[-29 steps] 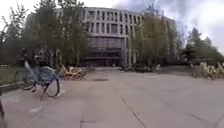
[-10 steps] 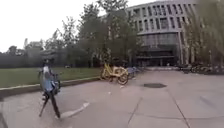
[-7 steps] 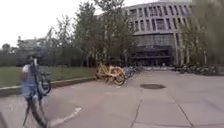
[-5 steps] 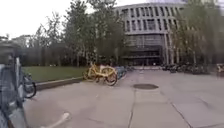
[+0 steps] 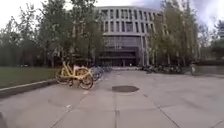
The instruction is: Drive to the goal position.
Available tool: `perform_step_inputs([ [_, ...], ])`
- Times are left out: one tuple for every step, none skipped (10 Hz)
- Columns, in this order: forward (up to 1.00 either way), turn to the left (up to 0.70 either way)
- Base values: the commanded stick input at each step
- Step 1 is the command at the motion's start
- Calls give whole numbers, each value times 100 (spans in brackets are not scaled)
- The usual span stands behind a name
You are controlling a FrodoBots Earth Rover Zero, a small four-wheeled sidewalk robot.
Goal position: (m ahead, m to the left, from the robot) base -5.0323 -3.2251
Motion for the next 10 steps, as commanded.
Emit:
perform_step_inputs([
  [70,0],
  [70,0],
  [70,0],
  [70,0],
  [70,0],
  [70,0],
  [70,-13],
  [70,-35],
  [70,-35],
  [70,-17],
])
